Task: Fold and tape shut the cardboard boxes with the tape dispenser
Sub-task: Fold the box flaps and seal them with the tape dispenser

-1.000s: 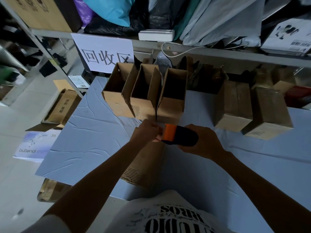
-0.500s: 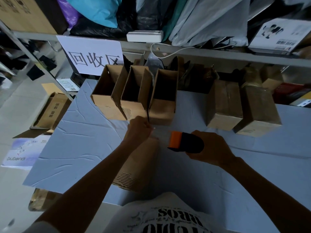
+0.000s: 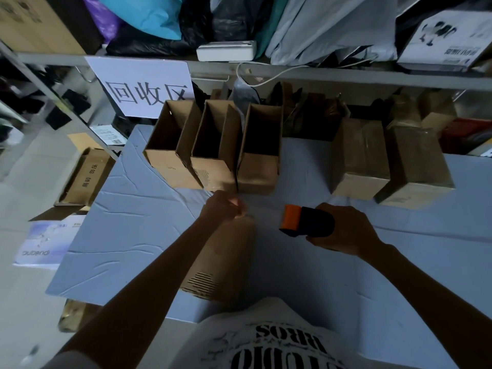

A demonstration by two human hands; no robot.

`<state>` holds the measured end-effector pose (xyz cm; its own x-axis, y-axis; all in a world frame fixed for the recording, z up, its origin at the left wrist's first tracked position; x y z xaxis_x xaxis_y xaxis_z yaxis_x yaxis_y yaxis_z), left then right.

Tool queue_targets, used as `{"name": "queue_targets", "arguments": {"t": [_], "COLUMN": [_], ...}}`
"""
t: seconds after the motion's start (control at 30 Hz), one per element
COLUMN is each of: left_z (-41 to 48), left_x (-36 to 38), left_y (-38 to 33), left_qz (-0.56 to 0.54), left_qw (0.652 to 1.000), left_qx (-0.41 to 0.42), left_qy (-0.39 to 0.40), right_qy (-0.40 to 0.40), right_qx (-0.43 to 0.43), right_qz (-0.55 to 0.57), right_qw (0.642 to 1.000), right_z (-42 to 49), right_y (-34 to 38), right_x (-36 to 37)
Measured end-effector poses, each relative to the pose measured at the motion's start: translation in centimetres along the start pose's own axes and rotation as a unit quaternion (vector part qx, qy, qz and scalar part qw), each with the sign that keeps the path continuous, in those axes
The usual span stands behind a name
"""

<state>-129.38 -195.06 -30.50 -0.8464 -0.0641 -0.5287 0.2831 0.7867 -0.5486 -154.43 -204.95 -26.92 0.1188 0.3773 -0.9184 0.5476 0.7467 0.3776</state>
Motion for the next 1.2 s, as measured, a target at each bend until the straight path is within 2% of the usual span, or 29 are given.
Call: {"name": "queue_targets", "arguments": {"t": [0.17,0.37,0.6,1.03,1.2], "left_z": [0.1,0.1,-2.6,-3.1,-2.6], "left_x": [-0.3,-0.1,-0.4,0.2,0.7], "left_y": [0.5,0.5,-0.3,0.0,0.5], "left_qz": [-0.012,0.026,0.042,0.076,0.019], "left_qw": [0.998,0.991,0.965,0.962,0.966], "left_qx": [0.026,0.061,0.169,0.170,0.190], "left_qy": [-0.061,-0.117,-0.195,-0.202,-0.175], "right_qy": [0.002,0.022,0.038,0.033,0.038], "right_qx": [0.000,0.011,0.032,0.021,0.021], "right_qz": [-0.008,-0.010,-0.003,-0.015,-0.010], "right_qw": [1.000,1.000,0.999,0.999,0.999], "right_z": [0.3,0.7,0.6,0.8,0.8], "right_y": [-0.3,-1.0,-1.4,-1.4,-1.1], "right_x": [0.8,2.0,2.7,2.6,2.9]}}
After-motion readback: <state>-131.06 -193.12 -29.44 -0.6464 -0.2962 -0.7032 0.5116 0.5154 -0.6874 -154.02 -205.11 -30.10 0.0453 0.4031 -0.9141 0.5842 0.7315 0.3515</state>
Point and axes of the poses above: each hand's wrist, its own z-axis towards the middle knuckle, its own x-axis out of the palm, y = z × x, the point moved 9 cm from there along z, towards the middle knuckle, and after that the axes turned 12 degrees about -x, right-handed, at the moved point
